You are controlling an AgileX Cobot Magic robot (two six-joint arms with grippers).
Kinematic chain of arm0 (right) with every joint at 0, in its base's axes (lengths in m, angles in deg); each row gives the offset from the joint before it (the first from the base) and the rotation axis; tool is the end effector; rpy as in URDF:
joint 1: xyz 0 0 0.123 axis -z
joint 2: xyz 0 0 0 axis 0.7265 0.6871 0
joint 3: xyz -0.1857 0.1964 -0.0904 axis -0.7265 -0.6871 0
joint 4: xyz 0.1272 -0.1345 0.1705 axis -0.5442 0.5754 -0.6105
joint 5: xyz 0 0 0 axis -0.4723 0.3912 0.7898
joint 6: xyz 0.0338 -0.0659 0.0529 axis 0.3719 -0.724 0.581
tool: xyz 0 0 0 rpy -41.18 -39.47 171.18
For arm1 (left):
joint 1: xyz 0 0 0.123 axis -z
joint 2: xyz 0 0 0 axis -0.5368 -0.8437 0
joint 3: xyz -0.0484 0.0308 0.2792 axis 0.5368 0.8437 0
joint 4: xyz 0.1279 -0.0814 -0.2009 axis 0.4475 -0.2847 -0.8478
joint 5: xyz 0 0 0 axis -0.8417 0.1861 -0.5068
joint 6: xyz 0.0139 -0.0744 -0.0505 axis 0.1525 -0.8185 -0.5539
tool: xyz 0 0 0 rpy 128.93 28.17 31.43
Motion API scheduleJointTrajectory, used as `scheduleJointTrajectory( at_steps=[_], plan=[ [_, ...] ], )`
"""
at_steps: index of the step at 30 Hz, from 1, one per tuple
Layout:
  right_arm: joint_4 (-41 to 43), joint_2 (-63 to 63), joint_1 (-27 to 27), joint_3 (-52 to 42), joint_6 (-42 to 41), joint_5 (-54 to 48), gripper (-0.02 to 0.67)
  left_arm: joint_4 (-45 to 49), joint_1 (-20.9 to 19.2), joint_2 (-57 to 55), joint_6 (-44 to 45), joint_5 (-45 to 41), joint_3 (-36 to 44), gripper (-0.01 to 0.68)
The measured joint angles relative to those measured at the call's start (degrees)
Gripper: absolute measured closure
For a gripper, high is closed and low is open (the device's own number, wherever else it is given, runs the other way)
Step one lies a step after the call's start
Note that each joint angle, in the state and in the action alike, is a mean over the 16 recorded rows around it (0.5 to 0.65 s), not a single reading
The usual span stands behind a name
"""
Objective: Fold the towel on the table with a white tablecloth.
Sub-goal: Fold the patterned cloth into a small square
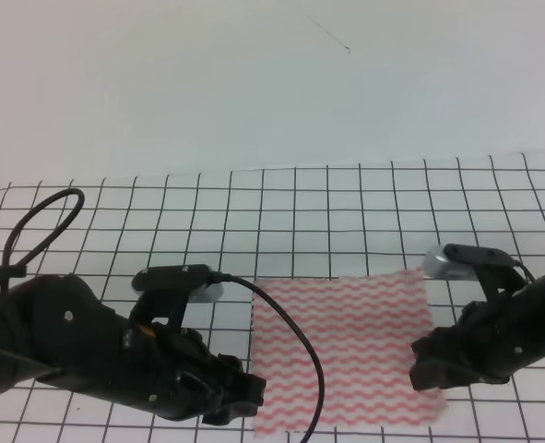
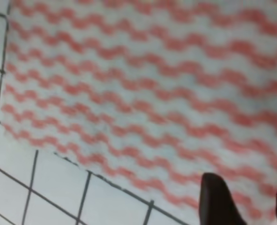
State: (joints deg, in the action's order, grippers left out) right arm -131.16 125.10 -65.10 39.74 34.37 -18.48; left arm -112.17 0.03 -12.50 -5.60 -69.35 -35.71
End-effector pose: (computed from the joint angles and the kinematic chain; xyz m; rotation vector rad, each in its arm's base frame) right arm 0.2676 0.1255 0.1455 -0.3058 2.8313 0.6512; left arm 0.2104 -0.1681 0.2094 0.3454 2.6894 -0.7413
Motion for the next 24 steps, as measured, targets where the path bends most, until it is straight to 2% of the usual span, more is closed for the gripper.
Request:
scheduleJointTrajectory(
  at_steps=[10, 24],
  plan=[
    [1.6, 0.27, 0.0, 1.64, -1.23, -1.62, 0.368, -0.1, 0.0, 0.0, 0.68, -0.21, 0.0, 0.388],
    [11.54, -0.17, 0.0, 1.7, 2.65, -4.61, 0.368, 0.3, 0.0, 0.07, 1.08, -0.6, 0.0, 0.388]
  ],
)
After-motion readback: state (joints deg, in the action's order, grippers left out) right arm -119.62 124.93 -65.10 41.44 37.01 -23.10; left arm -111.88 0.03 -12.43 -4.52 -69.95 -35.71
